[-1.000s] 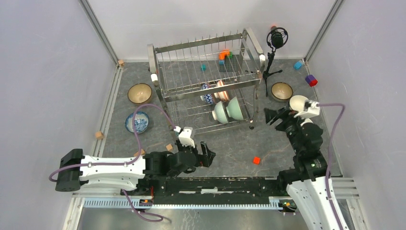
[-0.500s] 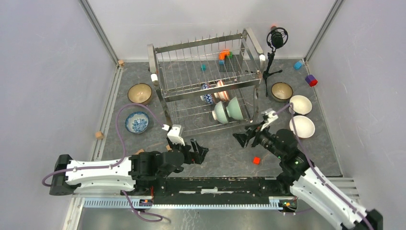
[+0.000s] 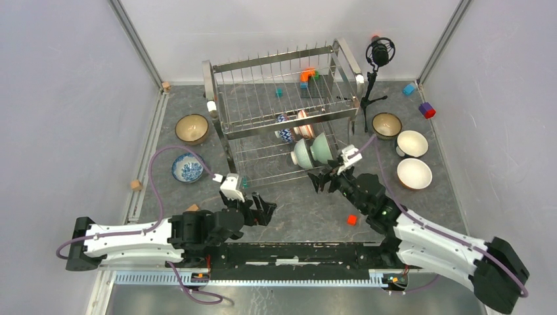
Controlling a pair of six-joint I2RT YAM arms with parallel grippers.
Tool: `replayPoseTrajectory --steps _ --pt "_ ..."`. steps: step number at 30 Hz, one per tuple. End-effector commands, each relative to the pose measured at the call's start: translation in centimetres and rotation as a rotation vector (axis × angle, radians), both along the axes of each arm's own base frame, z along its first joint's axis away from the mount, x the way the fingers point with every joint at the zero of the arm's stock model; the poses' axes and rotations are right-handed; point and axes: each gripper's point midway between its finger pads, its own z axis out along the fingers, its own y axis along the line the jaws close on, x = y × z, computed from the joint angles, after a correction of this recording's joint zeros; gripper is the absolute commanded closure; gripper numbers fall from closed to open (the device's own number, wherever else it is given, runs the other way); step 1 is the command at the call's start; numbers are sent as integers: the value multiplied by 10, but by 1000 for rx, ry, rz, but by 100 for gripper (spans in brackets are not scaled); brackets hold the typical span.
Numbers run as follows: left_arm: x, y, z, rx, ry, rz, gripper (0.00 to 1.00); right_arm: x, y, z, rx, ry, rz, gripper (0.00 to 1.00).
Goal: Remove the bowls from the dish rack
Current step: Pick up the bowl from the dish rack.
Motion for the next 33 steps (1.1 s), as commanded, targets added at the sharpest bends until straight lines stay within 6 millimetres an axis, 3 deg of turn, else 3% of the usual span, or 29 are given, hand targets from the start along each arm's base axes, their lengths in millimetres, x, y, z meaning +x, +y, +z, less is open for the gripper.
replayPoseTrajectory --steps 1,5,10,19,25,28,33 --pt "7 11 2 42 -54 20 1 21 17 30 -12 -85 -3 16" --pt "7 20 1 48 -61 33 1 31 27 26 -48 -69 20 21" --pt "7 26 -2 5 -63 40 1 44 19 16 -44 -44 -2 27" --pt "6 32 -7 -31 -62 45 1 45 33 21 -19 -56 86 30" --pt "5 33 -11 -34 -54 46 1 48 32 21 -21 -51 81 31" --pt "4 33 -12 -34 -49 44 1 47 18 27 -5 -72 22 33" --pt "4 34 -15 -31 -47 46 1 56 -28 23 -35 -55 -167 41"
